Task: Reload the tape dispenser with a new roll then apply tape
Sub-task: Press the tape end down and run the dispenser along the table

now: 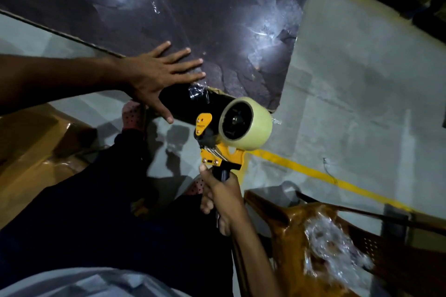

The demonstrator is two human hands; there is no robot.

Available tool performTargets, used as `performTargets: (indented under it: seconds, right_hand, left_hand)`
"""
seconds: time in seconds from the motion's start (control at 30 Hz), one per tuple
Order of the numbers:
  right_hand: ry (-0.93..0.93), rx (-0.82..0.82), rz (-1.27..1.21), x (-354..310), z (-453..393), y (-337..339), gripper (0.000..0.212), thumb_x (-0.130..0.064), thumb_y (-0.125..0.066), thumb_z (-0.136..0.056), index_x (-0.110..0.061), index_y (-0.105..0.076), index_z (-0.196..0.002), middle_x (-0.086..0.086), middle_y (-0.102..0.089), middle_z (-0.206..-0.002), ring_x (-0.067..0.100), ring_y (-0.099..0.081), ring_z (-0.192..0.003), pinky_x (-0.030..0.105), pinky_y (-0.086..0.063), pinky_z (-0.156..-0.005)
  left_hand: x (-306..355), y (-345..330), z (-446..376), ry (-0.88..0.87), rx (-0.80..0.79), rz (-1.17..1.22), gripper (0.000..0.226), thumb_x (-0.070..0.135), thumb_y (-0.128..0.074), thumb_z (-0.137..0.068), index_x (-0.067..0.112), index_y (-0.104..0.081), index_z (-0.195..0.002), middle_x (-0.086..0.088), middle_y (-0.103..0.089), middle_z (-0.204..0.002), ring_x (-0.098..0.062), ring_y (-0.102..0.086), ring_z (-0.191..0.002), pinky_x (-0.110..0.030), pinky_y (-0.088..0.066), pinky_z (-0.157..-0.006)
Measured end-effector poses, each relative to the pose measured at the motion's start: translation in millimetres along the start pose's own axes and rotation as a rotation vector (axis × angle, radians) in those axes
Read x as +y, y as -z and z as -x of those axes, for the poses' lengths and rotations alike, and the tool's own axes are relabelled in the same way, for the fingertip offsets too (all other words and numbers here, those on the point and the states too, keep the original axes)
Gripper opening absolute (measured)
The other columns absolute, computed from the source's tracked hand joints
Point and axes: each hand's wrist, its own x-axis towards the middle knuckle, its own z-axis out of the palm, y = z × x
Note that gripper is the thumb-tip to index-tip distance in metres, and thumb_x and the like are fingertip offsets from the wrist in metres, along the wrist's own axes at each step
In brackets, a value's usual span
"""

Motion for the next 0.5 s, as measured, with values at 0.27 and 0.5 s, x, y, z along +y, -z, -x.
performTargets:
  seconds: [0.27, 0.5]
  right_hand:
    - [0.167, -0.211, -0.17, -64, 12, 1, 0.042, -0.035, -0.07, -0.101, -0.015, -0.047, -0.071, 0.002, -0.029, -0.049, 0.011, -0.032, -0.031, 0.021, -0.031, -0.038]
    - [0.332, -0.429, -0.354, -181, -75, -4, 0.044, -0.059, -0.057, -0.084, -0.015, -0.054, -0.09, -0.006, -0.039, -0.046, 0.003, -0.035, -0.029, 0.016, -0.03, -0.033]
  left_hand:
    - [-1, 2, -1, -0.036, 0.143, 0.024, 0.119, 0.109, -0.022, -0.066, 0.049, 0.017, -0.161, -0.001, -0.011, -0.179, -0.035, -0.015, -0.164, -0.064, -0.015, -0.127]
    - [-49, 35, -39, 0.141, 0.292, 0.121, 0.116, 0.103, -0.018, -0.076, 0.031, -0.016, -0.167, 0.005, -0.015, -0.176, -0.032, -0.028, -0.16, -0.059, -0.024, -0.126]
